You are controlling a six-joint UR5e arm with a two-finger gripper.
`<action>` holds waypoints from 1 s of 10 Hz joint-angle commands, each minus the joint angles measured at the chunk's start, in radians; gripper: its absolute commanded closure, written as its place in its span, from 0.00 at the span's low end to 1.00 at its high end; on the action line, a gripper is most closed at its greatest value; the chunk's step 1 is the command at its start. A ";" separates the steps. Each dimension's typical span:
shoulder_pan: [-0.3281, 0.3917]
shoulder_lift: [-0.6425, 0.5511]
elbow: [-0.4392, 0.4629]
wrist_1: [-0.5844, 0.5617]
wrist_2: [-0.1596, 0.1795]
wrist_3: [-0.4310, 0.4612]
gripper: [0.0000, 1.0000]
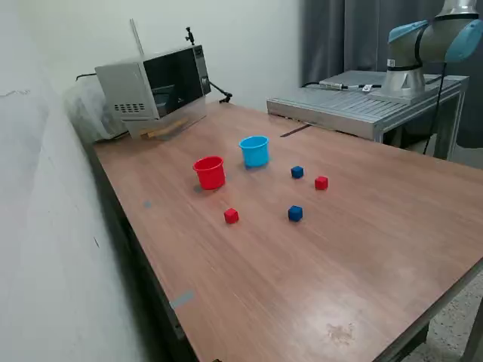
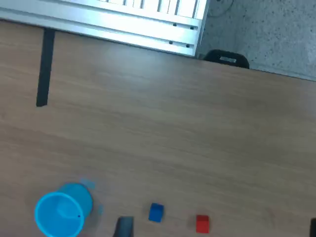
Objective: Place red objects in the red bin, and blue objects in the blue bin.
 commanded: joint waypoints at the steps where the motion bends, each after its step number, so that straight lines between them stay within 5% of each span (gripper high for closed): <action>1: 0.003 0.000 0.000 0.000 0.000 0.005 0.00; 10: 0.005 0.000 -0.003 -0.009 0.003 0.012 0.00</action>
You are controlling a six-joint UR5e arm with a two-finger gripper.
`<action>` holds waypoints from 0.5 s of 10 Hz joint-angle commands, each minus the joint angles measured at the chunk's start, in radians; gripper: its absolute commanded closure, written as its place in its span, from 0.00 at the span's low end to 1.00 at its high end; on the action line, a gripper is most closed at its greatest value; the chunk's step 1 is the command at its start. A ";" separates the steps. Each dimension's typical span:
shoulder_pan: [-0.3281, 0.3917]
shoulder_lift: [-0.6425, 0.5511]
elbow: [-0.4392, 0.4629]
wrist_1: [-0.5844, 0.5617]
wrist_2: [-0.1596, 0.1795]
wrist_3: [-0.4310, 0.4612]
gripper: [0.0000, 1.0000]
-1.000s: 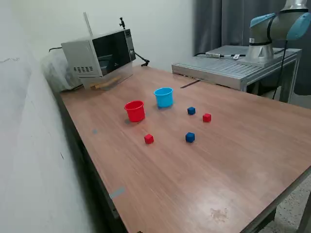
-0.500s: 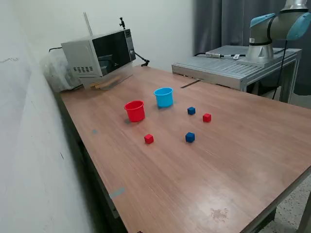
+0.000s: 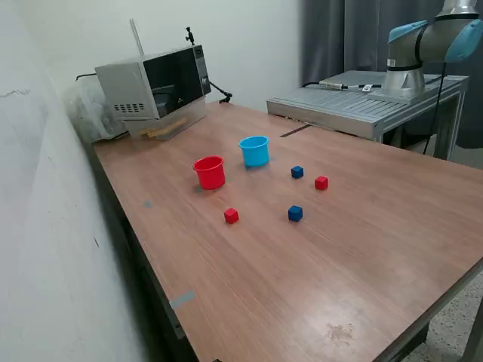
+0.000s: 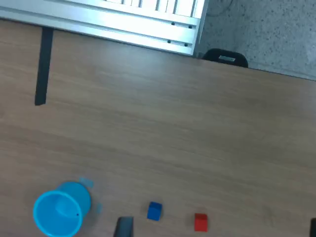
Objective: Place red objects in the red bin, and blue objects in the blue bin.
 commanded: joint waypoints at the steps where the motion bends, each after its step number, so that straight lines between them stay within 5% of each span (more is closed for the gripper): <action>1: -0.004 0.000 -0.003 -0.005 0.004 0.006 0.00; 5: -0.004 -0.003 0.009 -0.031 0.013 0.081 0.00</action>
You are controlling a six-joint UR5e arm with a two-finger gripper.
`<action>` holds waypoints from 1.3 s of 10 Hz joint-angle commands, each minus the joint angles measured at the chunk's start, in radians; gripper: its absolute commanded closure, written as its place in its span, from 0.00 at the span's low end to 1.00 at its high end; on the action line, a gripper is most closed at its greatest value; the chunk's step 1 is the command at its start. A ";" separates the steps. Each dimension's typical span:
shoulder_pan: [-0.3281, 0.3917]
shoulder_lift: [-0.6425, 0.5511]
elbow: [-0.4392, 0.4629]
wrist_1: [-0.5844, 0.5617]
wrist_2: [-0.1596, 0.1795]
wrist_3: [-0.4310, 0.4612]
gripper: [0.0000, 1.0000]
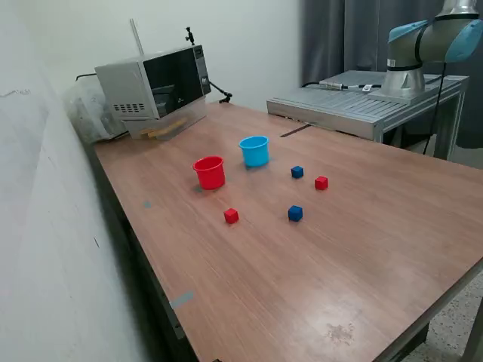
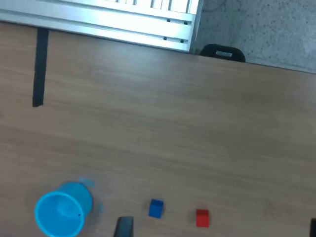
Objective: Place red objects in the red bin, and blue objects in the blue bin.
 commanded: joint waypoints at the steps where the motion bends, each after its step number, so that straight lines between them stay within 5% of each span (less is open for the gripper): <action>1: -0.001 -0.002 0.007 -0.074 0.005 0.091 0.00; 3: -0.001 0.001 0.004 -0.093 0.032 0.107 0.00; 4: -0.005 0.004 -0.005 -0.105 0.087 0.103 0.00; 8: -0.031 0.111 -0.022 -0.217 0.098 0.103 0.00; 13: -0.024 0.413 0.134 -0.637 0.126 0.103 0.00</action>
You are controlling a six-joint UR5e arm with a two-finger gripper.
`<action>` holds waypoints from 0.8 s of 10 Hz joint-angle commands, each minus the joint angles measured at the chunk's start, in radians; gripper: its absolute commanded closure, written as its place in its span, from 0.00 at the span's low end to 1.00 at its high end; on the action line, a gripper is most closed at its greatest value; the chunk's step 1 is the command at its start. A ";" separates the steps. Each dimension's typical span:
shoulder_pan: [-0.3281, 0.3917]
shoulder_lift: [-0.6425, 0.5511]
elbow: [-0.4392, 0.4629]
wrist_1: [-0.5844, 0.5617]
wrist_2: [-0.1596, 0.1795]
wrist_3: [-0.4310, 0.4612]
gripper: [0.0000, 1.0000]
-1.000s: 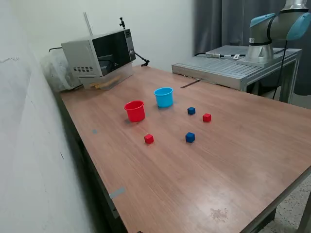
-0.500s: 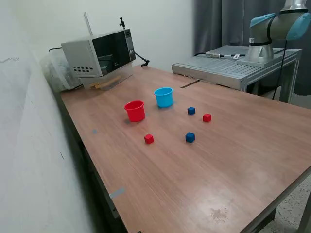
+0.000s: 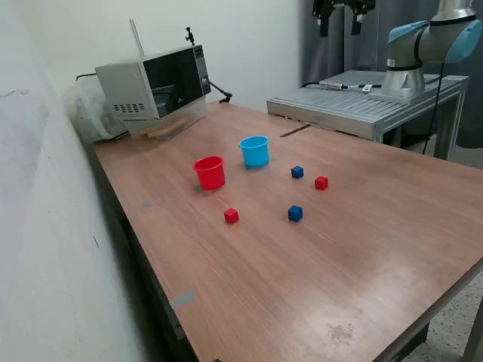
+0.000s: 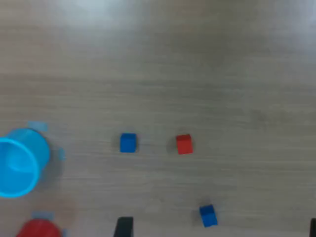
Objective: Place red objects in the red bin, and blue objects in the blue bin.
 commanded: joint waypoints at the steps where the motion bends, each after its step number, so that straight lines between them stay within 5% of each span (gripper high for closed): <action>1: -0.003 0.214 0.113 -0.264 0.014 0.000 0.00; 8: -0.071 0.447 0.132 -0.479 0.013 0.000 0.00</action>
